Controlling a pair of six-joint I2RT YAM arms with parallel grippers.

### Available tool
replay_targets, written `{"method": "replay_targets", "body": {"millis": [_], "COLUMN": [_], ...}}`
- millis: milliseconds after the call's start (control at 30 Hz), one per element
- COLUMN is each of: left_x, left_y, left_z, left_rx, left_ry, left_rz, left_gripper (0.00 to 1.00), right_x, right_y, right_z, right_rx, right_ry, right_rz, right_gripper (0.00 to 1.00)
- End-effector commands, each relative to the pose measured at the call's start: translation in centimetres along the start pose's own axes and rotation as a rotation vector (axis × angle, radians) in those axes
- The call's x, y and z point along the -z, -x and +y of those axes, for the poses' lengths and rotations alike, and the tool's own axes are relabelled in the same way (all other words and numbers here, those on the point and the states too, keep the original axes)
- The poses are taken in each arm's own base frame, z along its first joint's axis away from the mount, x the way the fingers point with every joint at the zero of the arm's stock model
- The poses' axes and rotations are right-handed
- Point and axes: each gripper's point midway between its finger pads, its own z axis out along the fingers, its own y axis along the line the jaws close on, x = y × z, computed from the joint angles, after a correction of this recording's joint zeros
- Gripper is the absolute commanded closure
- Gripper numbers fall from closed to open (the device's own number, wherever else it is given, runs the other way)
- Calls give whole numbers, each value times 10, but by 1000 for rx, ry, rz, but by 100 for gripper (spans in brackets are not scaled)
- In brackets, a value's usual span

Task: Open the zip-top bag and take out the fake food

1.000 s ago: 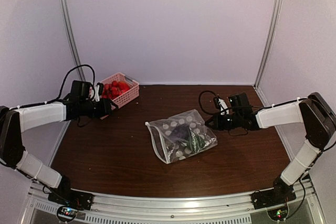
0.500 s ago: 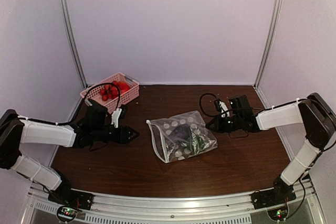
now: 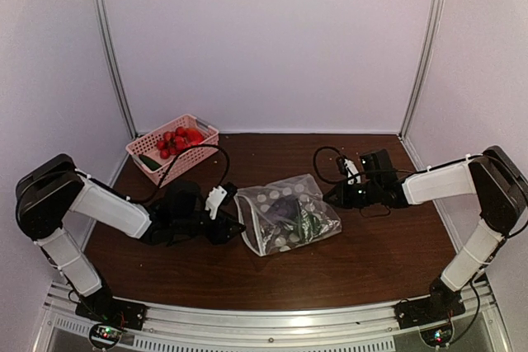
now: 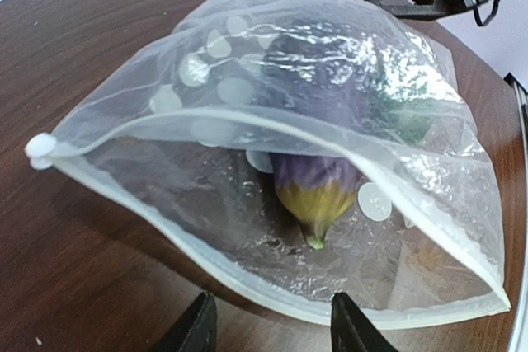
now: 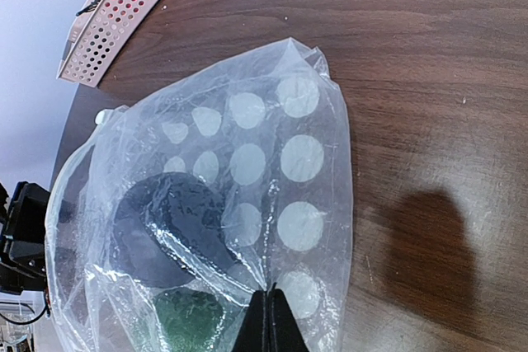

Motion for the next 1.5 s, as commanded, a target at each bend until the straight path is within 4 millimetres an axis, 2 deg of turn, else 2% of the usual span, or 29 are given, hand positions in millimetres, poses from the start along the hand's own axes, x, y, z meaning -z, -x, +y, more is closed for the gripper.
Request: {"method": "replay_targets", "body": {"millis": [0,333,500,667,800,967,1100,1167,1233,1467], "left_x": [-18,-50,-68,-84,-98,-110,-103,-94,-83,-46], "left_y": [23,15,20,25,26,22,22,16,12,-7], "left_z": [-14,-27,-35,-28,-19,-15,-16,-16,-16,-14], "left_rx": [-171,-244,-283,-277,-254,-239,-233,-228,-222,-175], "left_ry": [-8,-37,-54,-13,24,35,37,41,48,80], "left_rz": [-57,-6,5,10,30,62,71,82,92,146], "left_gripper": [50,42,36,32,33,44,64,70,74,76], "right_x": [-2,-5,-6,-7,-7,-7,-5,-4,-2,0], "right_y": [2,1,-1,-2,-5,-6,-6,-5,-4,-2], "right_z": [-2,-4,-4,-4,-5,-7,-9,-9,-10,-12], "right_rx": [0,-2,-4,-7,-12,-10,-3,2,2,2], "right_ry": [-2,-5,-3,2,5,-1,-17,-23,-27,-38], "right_rz": [4,9,13,14,20,20,17,11,5,-6], "right_gripper": [100,100,100,100,100,100,100,100,100,100]}}
